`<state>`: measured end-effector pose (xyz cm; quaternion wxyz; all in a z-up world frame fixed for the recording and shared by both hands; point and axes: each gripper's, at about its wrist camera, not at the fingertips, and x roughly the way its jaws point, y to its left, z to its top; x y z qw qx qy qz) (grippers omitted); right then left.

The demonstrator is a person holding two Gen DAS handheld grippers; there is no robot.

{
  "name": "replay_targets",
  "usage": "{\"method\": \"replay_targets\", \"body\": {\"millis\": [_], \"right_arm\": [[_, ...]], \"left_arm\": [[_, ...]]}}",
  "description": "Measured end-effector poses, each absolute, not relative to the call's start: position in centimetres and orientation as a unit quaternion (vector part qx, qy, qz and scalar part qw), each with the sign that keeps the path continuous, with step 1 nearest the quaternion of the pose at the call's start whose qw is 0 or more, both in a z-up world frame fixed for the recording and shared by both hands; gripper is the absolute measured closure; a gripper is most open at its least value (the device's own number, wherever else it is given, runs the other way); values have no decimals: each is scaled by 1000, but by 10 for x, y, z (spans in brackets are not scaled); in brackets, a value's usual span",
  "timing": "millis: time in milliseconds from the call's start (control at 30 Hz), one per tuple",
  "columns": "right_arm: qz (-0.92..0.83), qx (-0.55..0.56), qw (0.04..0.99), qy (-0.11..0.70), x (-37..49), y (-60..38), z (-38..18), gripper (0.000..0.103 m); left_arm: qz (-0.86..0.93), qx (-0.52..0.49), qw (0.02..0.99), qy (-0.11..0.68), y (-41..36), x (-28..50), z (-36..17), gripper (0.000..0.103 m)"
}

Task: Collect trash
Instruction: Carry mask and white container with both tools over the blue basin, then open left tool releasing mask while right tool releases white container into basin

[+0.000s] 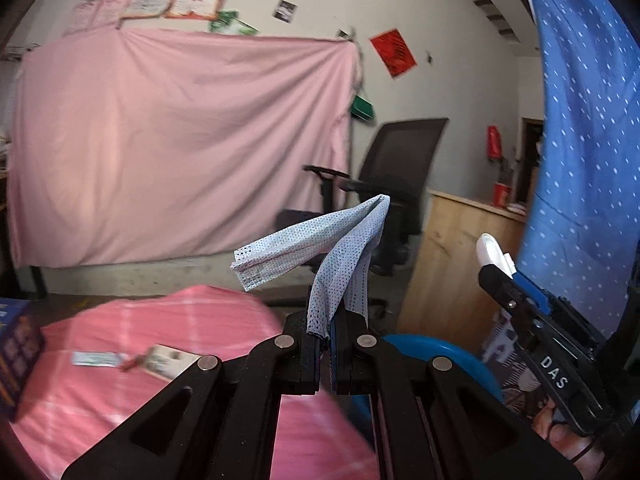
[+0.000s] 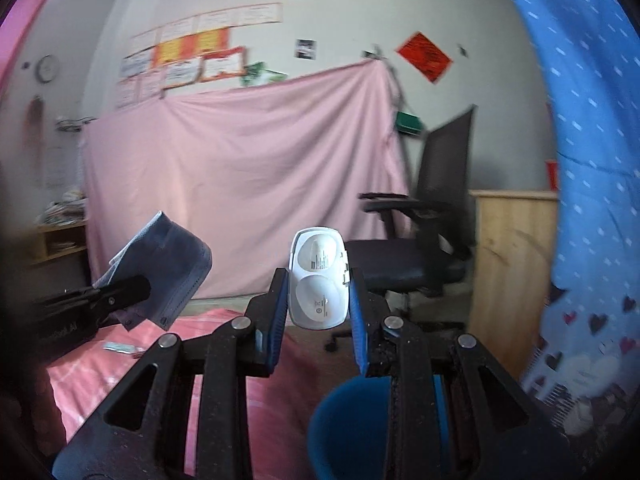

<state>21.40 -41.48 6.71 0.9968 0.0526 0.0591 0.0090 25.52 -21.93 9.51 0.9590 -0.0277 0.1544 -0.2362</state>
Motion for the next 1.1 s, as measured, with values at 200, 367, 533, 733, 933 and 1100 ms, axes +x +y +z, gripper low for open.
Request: {"method": "replay_targets", "body": {"millis": [200, 367, 533, 733, 933, 1100], "right_arm": [[-37, 73, 991, 110, 220, -448, 52, 49], [-56, 88, 984, 141, 225, -469, 38, 49], [-69, 101, 979, 164, 228, -484, 29, 49], [-79, 112, 972, 191, 234, -494, 18, 49], [-83, 120, 966, 216, 242, -501, 7, 49], [-87, 131, 959, 236, 249, -509, -3, 48]], "left_arm": [[-269, -10, 945, 187, -268, 261, 84, 102], [-288, -4, 932, 219, -293, 268, 70, 102], [-300, -5, 921, 248, -306, 276, 55, 102], [-310, -4, 909, 277, -320, 285, 39, 102], [-317, 0, 898, 306, -331, 296, 25, 101], [-310, 9, 889, 336, -339, 306, 13, 98]]}}
